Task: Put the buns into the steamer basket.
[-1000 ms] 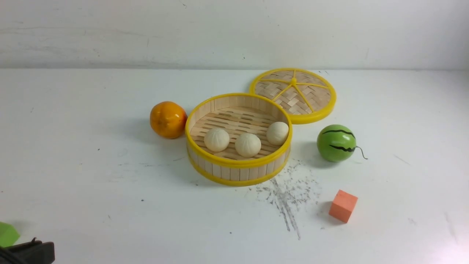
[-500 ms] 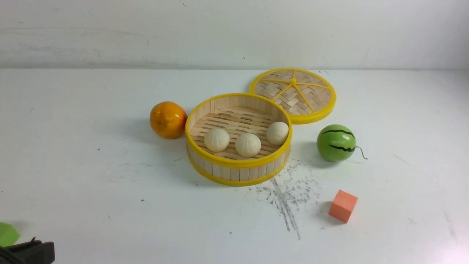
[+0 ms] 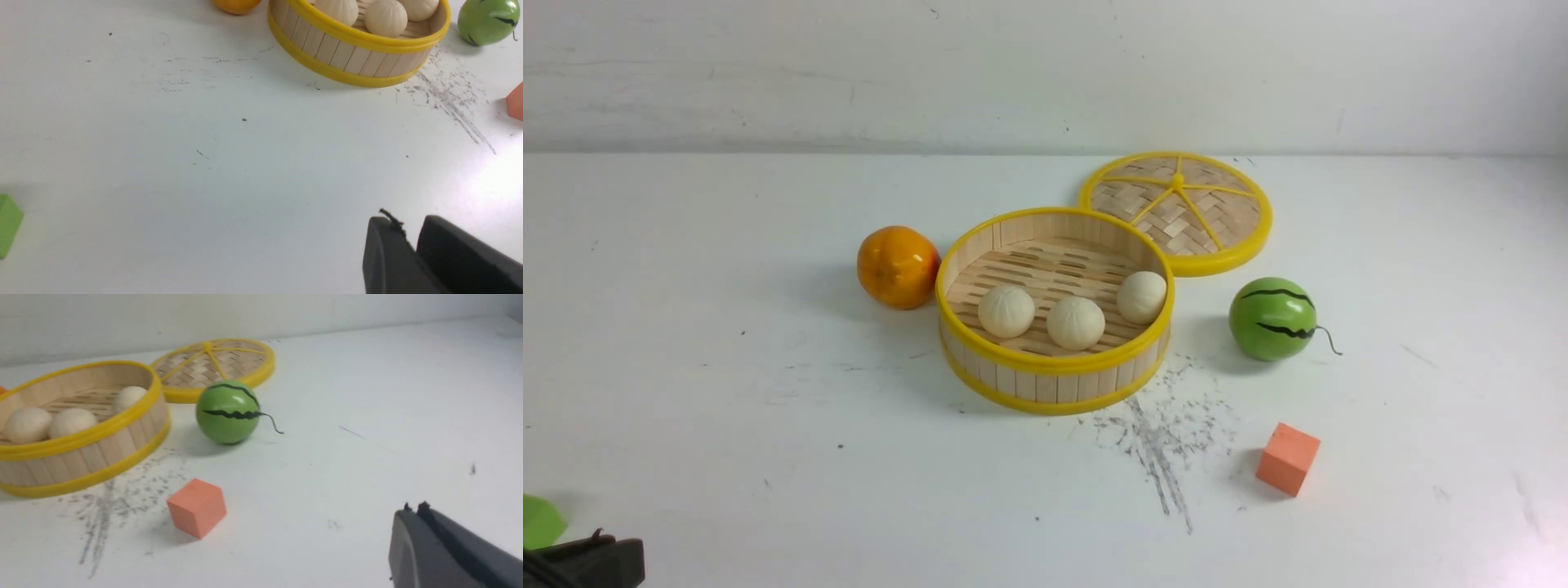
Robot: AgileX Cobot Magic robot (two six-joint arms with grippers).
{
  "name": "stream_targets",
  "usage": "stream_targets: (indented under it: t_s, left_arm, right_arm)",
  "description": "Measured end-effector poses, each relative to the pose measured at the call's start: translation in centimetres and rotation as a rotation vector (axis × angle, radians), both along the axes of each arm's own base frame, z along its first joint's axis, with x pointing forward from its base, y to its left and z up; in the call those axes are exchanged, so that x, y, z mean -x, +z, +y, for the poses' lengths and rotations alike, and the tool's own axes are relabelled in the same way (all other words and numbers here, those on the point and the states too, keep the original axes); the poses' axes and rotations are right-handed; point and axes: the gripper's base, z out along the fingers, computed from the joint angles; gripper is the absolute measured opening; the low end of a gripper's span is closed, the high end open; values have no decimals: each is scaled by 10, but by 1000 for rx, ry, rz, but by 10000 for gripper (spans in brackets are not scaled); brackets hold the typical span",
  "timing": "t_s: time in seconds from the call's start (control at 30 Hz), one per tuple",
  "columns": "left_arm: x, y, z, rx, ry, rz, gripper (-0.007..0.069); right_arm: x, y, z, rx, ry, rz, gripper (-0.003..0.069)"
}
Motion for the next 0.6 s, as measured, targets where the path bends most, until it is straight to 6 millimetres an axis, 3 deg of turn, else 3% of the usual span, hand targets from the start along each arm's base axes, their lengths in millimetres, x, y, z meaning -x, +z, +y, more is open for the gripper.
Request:
stream_targets:
  t_s: [0.17, 0.6]
  left_arm:
    - [0, 0, 0, -1, 0, 2, 110]
    - [0, 0, 0, -2, 0, 4, 123]
  right_arm:
    - [7, -14, -2, 42, -32, 97, -22]
    - [8, -15, -3, 54, -35, 134, -20]
